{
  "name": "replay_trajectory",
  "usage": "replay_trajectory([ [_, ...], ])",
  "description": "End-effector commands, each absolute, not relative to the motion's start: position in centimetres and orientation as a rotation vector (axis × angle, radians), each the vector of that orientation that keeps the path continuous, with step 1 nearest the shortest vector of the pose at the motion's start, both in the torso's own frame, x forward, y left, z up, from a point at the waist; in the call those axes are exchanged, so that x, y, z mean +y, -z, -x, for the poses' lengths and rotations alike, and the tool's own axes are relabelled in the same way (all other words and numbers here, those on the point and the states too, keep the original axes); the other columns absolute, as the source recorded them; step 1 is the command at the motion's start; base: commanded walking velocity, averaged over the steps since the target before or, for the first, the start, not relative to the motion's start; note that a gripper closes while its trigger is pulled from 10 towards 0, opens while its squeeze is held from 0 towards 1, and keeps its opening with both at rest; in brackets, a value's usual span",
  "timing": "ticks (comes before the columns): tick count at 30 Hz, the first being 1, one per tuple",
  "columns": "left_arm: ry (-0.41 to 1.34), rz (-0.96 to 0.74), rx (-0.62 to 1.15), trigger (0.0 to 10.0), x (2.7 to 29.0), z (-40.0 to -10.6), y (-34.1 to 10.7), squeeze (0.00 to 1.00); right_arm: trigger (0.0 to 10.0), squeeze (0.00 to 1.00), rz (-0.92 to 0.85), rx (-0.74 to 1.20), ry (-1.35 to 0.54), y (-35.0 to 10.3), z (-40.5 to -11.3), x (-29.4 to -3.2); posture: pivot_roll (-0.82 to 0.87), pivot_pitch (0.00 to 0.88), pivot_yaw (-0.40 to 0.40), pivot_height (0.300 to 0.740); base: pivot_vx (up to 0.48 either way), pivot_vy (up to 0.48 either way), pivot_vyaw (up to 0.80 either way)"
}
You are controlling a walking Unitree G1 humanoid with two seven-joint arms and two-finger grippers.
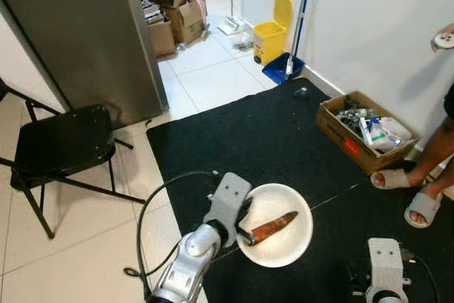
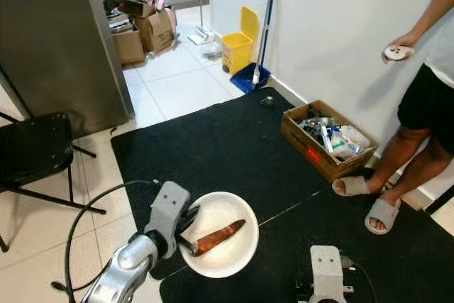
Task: Restocking fridge
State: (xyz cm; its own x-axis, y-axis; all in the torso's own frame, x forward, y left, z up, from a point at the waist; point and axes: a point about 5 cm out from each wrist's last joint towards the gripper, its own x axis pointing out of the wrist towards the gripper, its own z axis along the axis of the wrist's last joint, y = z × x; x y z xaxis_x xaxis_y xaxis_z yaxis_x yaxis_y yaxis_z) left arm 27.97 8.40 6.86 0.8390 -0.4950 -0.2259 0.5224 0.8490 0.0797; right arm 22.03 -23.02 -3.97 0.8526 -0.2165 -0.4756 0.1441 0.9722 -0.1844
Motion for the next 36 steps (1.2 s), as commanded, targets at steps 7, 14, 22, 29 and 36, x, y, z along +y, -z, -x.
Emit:
replay_trajectory([
  [7,0.528,-0.154,0.225,10.0,8.61,-27.83,-6.26,0.0,10.0,0.03,0.14,0.544,0.196,4.43,-21.4,-23.11,-0.09,0.128,0.005,0.717,0.0,0.0,0.0],
  [14,0.527,-0.149,0.222,10.0,8.69,-27.88,-6.36,0.0,10.0,0.03,0.138,0.543,0.195,4.43,-21.4,-23.07,-0.09,0.132,0.006,0.717,0.0,0.0,0.0],
  [22,0.539,-0.143,0.206,10.0,8.61,-27.85,-6.49,0.0,10.0,0.03,0.139,0.543,0.194,4.43,-21.41,-23.1,-0.09,0.132,0.004,0.717,0.038,0.0,0.0],
  [29,0.546,-0.139,0.195,10.0,8.48,-27.87,-6.65,0.0,10.0,0.03,0.141,0.541,0.193,4.38,-21.5,-23.06,-0.09,0.13,0.003,0.717,0.429,0.0,0.0],
  [36,0.549,-0.137,0.193,10.0,8.44,-27.87,-6.66,0.0,10.0,0.04,0.142,0.541,0.194,4.37,-21.5,-23.08,-0.1,0.13,0.004,0.717,0.433,0.0,0.0],
])
